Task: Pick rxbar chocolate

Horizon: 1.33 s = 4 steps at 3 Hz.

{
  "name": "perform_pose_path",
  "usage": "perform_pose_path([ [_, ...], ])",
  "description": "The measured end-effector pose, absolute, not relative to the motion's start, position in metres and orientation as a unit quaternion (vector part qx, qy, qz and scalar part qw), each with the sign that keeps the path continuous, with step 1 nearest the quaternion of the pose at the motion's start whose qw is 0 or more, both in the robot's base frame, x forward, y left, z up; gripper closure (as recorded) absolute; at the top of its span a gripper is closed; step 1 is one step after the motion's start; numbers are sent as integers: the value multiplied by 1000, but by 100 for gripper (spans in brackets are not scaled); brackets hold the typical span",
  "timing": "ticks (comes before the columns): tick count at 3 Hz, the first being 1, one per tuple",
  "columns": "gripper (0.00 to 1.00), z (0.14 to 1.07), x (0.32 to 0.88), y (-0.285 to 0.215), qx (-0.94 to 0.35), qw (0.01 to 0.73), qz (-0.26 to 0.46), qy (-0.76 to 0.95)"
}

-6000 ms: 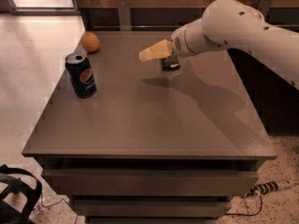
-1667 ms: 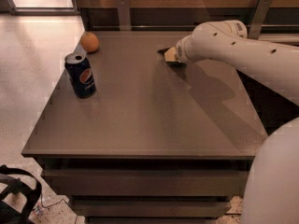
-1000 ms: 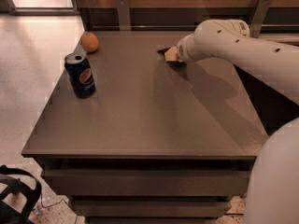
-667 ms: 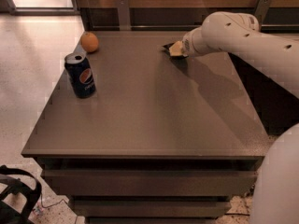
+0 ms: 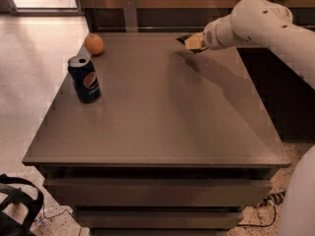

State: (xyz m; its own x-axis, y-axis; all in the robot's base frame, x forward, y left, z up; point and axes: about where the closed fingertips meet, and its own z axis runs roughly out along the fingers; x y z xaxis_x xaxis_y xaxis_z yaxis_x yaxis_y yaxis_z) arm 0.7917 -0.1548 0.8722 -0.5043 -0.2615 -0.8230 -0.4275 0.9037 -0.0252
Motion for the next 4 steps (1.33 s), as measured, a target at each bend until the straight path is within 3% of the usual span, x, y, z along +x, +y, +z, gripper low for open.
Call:
perform_pose_path([
  [4,100,947,766,-167,-287,488,114,816],
])
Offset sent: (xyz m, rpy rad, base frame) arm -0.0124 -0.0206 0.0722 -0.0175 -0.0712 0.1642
